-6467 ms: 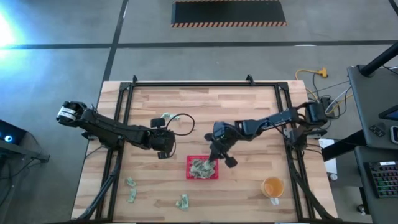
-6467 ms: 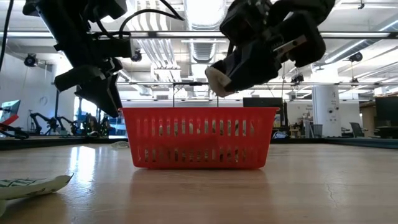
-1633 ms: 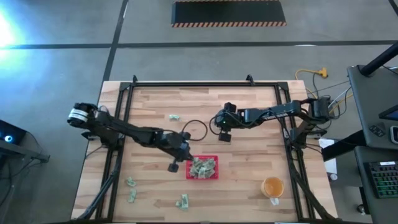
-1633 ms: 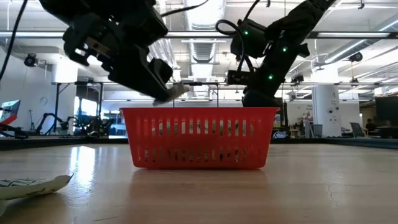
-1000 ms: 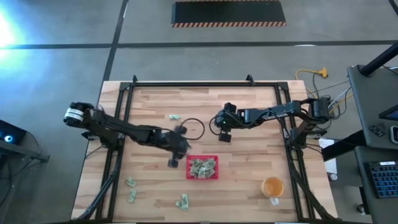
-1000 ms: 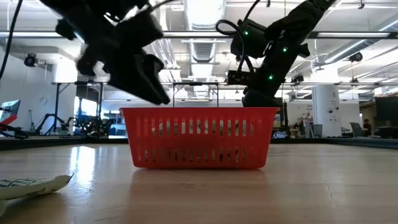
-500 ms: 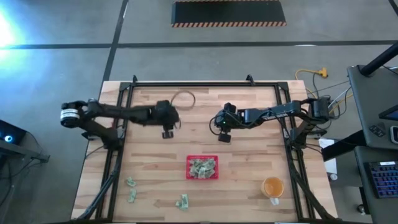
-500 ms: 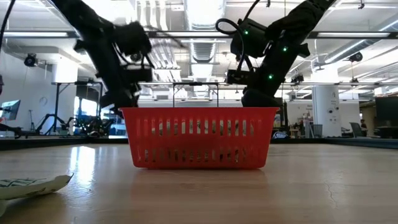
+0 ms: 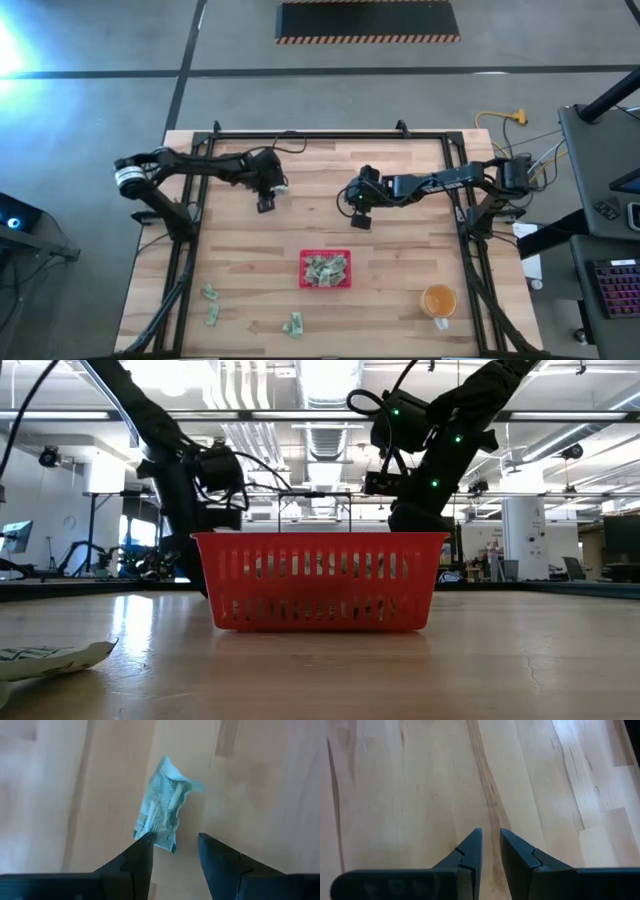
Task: Pick and place Stevia / Truvia into bins
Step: Put the white stevia packet into the red bin
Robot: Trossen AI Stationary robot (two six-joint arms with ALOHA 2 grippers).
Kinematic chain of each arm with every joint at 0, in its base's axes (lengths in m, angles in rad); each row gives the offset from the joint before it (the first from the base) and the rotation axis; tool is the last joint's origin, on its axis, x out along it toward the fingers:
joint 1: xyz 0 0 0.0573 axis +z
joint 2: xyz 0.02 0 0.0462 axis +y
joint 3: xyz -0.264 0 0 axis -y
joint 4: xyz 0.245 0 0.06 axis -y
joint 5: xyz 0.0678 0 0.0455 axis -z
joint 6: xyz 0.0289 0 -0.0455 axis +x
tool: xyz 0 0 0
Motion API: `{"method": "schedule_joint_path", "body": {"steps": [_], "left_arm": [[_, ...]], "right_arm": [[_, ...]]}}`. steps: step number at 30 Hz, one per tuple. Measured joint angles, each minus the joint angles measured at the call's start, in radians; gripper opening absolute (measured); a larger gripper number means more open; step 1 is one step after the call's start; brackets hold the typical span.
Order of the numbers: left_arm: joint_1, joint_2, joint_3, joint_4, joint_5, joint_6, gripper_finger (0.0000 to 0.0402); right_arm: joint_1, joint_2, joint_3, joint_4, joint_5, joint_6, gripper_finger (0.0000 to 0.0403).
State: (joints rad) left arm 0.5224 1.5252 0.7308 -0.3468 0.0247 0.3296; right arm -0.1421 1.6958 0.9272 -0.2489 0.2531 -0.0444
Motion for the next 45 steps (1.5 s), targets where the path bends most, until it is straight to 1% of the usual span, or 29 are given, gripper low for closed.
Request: {"method": "schedule_joint_path", "body": {"steps": [3, 6, 9, 14, 15, 20, 25, 30, 35, 40, 45], "left_arm": [[0.002, 0.030, 0.009, -0.001, 0.006, 0.002, 0.0135], [0.003, 0.044, 0.011, -0.002, 0.008, 0.002, 0.0118], [0.002, 0.041, 0.011, -0.003, 0.011, 0.002, 0.0086], [0.002, 0.028, 0.009, 0.004, -0.001, -0.001, 0.0015], [0.002, 0.025, 0.009, 0.004, -0.005, -0.004, 0.0008], [-0.005, 0.006, 0.007, -0.007, -0.017, -0.022, 0.0002], [-0.040, -0.054, 0.005, -0.013, 0.016, -0.070, 0.0001], [-0.128, -0.144, 0.002, -0.012, 0.103, -0.114, 0.0000], [-0.274, -0.212, 0.001, 0.035, 0.115, -0.144, 0.0000], [-0.434, -0.226, 0.000, 0.186, 0.115, -0.167, 0.0000], [-0.560, -0.199, 0.004, 0.322, 0.116, -0.167, 0.0000]], "right_arm": [[0.000, 0.000, 0.000, 0.001, 0.000, 0.000, 0.0057], [0.000, 0.000, 0.000, 0.001, 0.000, 0.000, 0.0057], [0.000, 0.000, 0.000, 0.001, 0.000, 0.000, 0.0057], [0.000, 0.000, 0.000, 0.001, 0.000, 0.000, 0.0057], [0.000, 0.000, 0.000, 0.001, 0.000, 0.000, 0.0057], [0.000, 0.000, 0.000, 0.001, 0.000, 0.000, 0.0057], [0.000, 0.000, 0.000, 0.001, 0.000, 0.000, 0.0057], [0.000, 0.006, 0.000, 0.002, 0.000, -0.011, 0.0057], [0.000, 0.013, 0.000, 0.012, 0.001, -0.016, 0.0056], [0.000, 0.014, 0.000, 0.028, 0.001, -0.018, 0.0056], [0.000, 0.014, 0.000, 0.029, 0.001, -0.015, 0.0056]]}}
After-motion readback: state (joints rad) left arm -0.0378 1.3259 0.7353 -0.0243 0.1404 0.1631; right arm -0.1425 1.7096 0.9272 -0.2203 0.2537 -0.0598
